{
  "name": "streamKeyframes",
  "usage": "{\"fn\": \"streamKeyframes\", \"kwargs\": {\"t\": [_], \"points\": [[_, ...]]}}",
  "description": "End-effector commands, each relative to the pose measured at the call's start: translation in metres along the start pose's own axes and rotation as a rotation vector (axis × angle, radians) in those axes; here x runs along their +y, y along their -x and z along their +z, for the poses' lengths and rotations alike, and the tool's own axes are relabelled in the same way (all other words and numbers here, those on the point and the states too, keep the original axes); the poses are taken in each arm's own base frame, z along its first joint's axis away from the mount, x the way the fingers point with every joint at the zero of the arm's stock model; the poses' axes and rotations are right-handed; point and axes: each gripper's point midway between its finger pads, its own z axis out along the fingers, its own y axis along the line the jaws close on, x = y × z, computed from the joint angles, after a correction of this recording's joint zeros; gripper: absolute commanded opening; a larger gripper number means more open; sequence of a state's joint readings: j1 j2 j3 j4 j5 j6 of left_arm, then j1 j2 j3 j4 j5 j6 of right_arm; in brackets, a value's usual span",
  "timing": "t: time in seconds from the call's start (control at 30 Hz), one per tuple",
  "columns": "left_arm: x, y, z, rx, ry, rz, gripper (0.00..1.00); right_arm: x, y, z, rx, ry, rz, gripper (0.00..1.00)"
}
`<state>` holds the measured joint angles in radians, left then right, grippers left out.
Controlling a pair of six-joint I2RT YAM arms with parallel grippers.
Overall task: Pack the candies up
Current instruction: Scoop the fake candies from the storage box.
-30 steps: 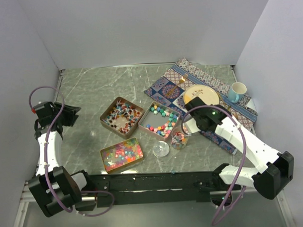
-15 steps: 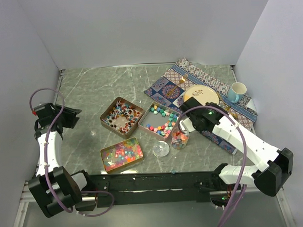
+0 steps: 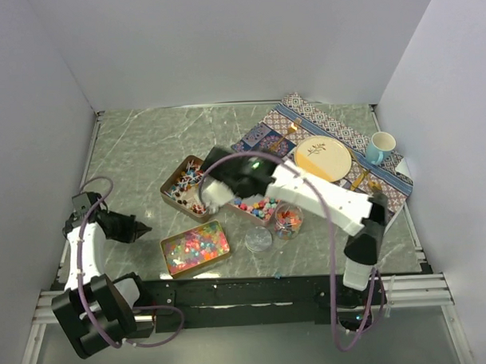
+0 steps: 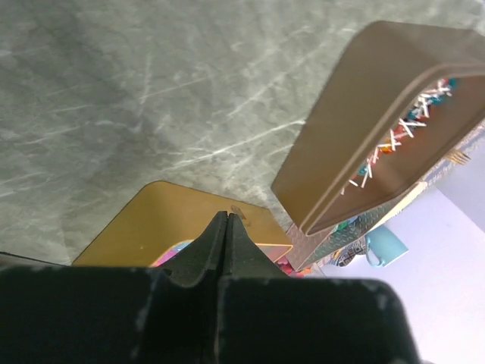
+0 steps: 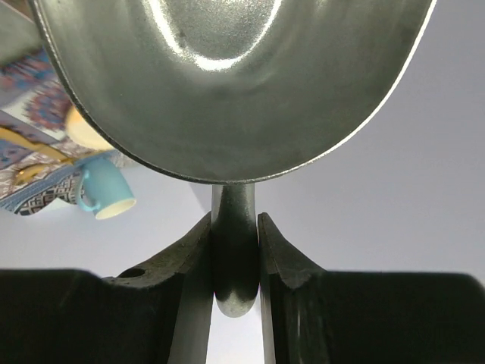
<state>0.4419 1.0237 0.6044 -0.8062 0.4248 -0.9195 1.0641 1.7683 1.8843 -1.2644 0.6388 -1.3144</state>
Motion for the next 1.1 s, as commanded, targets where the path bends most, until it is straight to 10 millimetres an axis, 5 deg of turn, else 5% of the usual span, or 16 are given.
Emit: {"fn": "streamKeyframes", "kwargs": {"t": [0.0, 0.2, 0.47, 0.6, 0.83, 1.07], "points": [[-0.030, 0.020, -0.025, -0.110, -0.086, 0.155, 0.01, 0.044, 0.022, -0.010, 0.001, 0.137, -0.141, 0.00], [-0.066, 0.033, -0.060, -0.232, -0.190, 0.281, 0.01, 0.059, 0.064, 0.004, 0.019, 0.184, -0.219, 0.00], [-0.088, 0.039, -0.091, -0.302, -0.221, 0.283, 0.01, 0.053, 0.082, 0.031, 0.193, 0.174, -0.272, 0.00], [-0.114, 0.046, -0.114, -0.352, -0.278, 0.300, 0.01, 0.046, 0.088, 0.034, 0.262, 0.133, -0.297, 0.00], [-0.113, 0.041, -0.128, -0.354, -0.255, 0.307, 0.01, 0.015, 0.094, 0.024, 0.438, -0.011, -0.376, 0.00], [-0.125, 0.039, -0.148, -0.384, -0.291, 0.324, 0.01, -0.012, 0.121, 0.020, 0.531, -0.109, -0.451, 0.00]]}}
